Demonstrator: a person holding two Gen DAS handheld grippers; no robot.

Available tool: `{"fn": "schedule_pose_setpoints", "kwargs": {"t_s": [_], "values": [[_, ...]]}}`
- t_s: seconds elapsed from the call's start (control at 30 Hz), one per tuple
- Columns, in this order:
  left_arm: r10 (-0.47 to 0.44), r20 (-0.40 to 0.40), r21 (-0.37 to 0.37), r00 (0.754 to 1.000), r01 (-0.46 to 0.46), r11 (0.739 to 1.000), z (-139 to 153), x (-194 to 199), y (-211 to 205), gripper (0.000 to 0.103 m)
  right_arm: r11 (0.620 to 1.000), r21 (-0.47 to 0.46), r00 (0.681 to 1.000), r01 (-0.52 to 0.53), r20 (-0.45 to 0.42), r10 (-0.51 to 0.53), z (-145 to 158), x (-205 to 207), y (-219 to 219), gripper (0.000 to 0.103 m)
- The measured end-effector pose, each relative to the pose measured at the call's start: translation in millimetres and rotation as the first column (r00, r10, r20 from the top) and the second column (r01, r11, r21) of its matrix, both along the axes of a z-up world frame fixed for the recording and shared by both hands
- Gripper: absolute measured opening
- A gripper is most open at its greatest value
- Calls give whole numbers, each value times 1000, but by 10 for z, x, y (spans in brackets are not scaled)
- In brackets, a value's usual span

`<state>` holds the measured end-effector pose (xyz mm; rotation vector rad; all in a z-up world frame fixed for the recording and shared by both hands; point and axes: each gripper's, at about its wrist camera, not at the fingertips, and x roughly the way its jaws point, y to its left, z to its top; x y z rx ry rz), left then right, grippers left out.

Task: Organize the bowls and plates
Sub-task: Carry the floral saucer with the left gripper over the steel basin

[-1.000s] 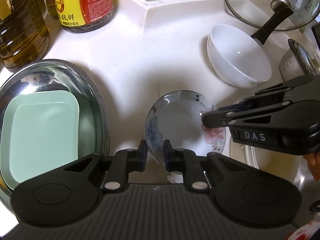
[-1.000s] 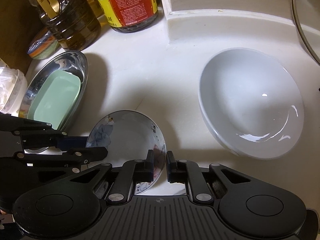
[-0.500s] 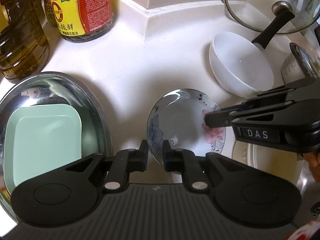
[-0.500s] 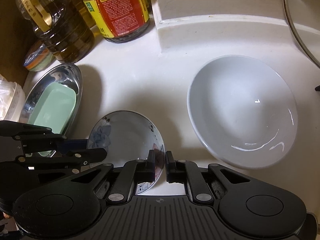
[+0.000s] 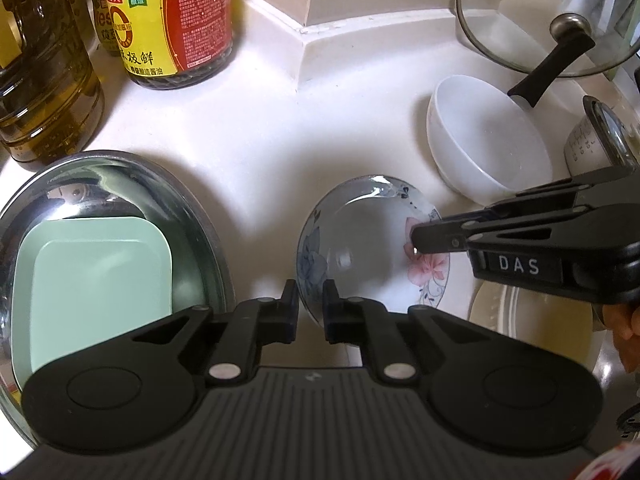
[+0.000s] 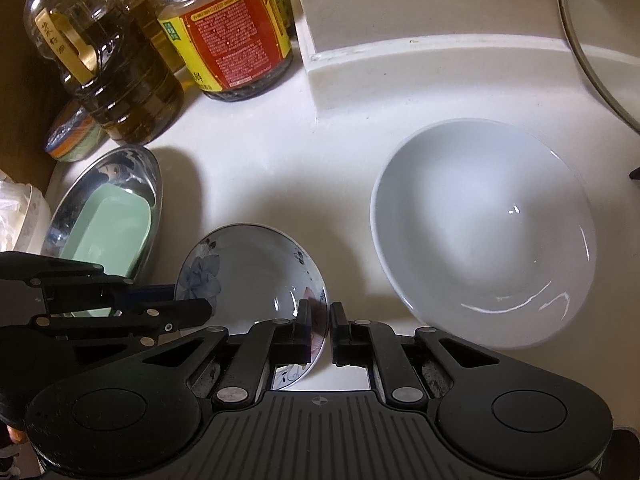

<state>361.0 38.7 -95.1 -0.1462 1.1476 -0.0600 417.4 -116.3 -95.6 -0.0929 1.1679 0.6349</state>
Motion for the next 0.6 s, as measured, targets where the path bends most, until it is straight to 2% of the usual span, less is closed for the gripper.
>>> {"fn": "schedule_pose_setpoints", "kwargs": {"t_s": [0.37, 0.6], "values": [[20, 34, 2, 999, -20, 1000, 142, 34, 109, 10, 1000, 18, 1000, 1, 29, -1, 109, 66, 80, 8], [44, 72, 3, 996, -45, 999, 320, 36, 244, 10, 1000, 20, 997, -24, 68, 23, 304, 80, 215, 8]]}}
